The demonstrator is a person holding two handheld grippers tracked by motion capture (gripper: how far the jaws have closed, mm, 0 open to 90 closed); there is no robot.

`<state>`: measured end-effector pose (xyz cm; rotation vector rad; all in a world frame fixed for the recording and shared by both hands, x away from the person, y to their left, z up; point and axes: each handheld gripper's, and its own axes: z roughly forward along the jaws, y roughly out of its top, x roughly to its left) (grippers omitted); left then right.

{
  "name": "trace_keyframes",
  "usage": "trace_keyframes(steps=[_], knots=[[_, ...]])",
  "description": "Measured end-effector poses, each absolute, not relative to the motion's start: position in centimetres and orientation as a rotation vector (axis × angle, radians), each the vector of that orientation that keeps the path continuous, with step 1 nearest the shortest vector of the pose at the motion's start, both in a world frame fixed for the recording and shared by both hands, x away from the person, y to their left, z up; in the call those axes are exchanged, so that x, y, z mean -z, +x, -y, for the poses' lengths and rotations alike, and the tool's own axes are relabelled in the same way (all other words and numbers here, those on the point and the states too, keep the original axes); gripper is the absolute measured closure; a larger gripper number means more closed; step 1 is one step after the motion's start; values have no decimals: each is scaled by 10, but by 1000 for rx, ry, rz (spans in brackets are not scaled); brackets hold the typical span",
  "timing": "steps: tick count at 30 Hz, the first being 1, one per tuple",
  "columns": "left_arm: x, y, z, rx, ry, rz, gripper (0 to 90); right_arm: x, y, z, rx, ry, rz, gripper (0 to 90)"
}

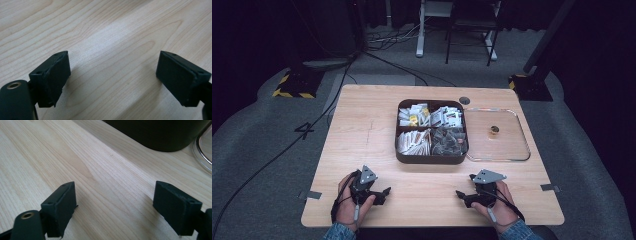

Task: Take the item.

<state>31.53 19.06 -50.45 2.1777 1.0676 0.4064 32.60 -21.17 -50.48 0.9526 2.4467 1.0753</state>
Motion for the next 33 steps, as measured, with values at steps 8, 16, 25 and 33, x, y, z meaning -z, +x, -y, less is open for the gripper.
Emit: trace_keyframes(steps=[8, 16, 25, 33], knots=[[505, 318, -191, -393, 2187, -1051, 105, 505, 326, 211, -1076, 953, -2446, 188], [505, 320, -191, -399, 2189, -1049, 103, 502, 323, 210, -1140, 946, -2463, 388], [505, 322, -190, -389, 2188, -1045, 103, 473, 325, 203, -1322, 979, -2407, 483], [505, 322, -191, -384, 2191, -1039, 102, 452, 341, 204, -1334, 1057, -2417, 490]])
